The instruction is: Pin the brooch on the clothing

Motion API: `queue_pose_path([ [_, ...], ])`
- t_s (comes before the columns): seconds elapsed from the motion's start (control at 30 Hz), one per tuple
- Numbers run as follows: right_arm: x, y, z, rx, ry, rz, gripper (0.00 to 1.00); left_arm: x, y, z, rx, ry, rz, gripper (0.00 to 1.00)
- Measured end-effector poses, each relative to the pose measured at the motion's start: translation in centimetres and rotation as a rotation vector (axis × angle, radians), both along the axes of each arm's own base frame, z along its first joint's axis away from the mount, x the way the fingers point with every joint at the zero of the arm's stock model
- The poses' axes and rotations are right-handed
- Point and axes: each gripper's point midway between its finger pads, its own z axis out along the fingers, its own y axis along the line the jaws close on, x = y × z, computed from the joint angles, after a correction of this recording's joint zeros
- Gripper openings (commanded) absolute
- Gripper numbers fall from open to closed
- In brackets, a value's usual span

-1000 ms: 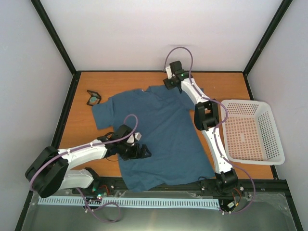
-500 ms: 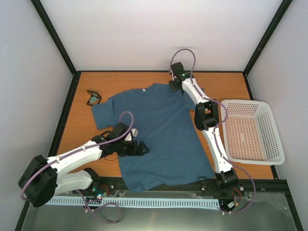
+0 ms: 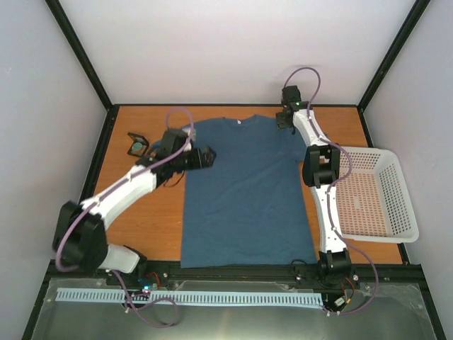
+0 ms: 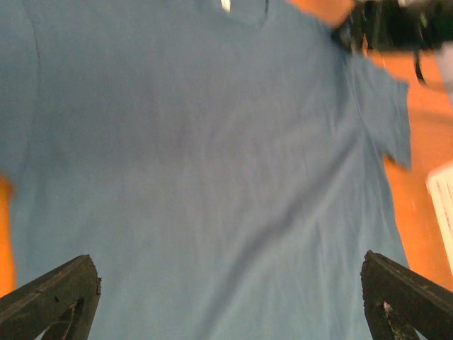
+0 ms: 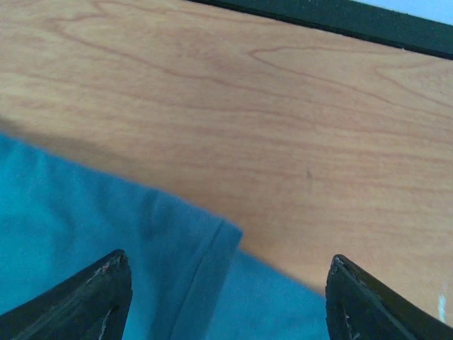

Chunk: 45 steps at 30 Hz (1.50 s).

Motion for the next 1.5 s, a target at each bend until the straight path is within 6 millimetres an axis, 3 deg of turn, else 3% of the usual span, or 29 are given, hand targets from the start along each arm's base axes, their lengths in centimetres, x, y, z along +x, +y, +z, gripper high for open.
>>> queue_pose_path([
  [0.07, -0.9, 0.1, 1.0, -0.007, 0.016, 0.013, 0.71, 3.8, 0.1, 0.8, 0.02, -0.031, 0.033, 1.0],
  [0.17, -3.0, 0.4, 3.2, -0.002, 0.038, 0.019, 0.55, 8.6, -0.7, 1.2, 0.035, -0.053, 0.046, 1.0],
  [0.23, -5.3, 0.3, 4.7, 0.017, 0.056, 0.008, 0.47, 11.3, -1.3, 0.7, 0.042, -0.058, 0.045, 0.97],
  [0.33, -7.0, -1.0, 5.6, 0.055, 0.065, -0.027, 0.43, 14.8, -2.4, -0.5, 0.033, -0.046, 0.027, 0.96],
  [0.53, -7.6, -4.4, 2.4, 0.09, 0.123, -0.092, 0.36, 20.8, -4.3, -3.2, 0.028, -0.076, -0.025, 0.94],
  [0.7, -8.1, -5.1, -0.9, 0.091, 0.18, -0.106, 0.36, 24.5, -5.6, -6.1, 0.047, -0.099, -0.061, 0.96],
  [0.8, -8.1, -5.4, -1.5, 0.092, 0.18, -0.112, 0.37, 25.1, -5.2, -8.8, 0.057, -0.063, -0.062, 0.97],
  [0.93, -7.9, -6.7, -1.6, 0.094, 0.157, -0.136, 0.38, 26.1, -2.6, -12.8, 0.085, -0.011, -0.042, 0.97],
  [1.13, -7.7, -8.5, -1.4, 0.088, 0.137, -0.166, 0.4, 28.9, 0.9, -12.7, 0.079, -0.036, -0.006, 1.0],
  [1.23, -7.8, -8.3, -1.2, 0.079, 0.153, -0.156, 0.49, 29.1, 1.7, -12.5, 0.095, -0.032, -0.011, 1.0],
  [1.37, -8.9, -7.3, -0.6, 0.041, 0.187, -0.142, 0.66, 28.1, 1.6, -11.9, 0.127, -0.01, -0.033, 1.0],
  [1.43, -10.5, -5.7, 0.4, 0.03, 0.195, -0.12, 0.73, 26.9, 1.5, -10.5, 0.144, -0.003, -0.036, 1.0],
  [1.5, -13.0, -3.4, 2.1, 0.037, 0.194, -0.09, 0.74, 24.9, 0.9, -7.8, 0.153, -0.015, -0.044, 1.0],
])
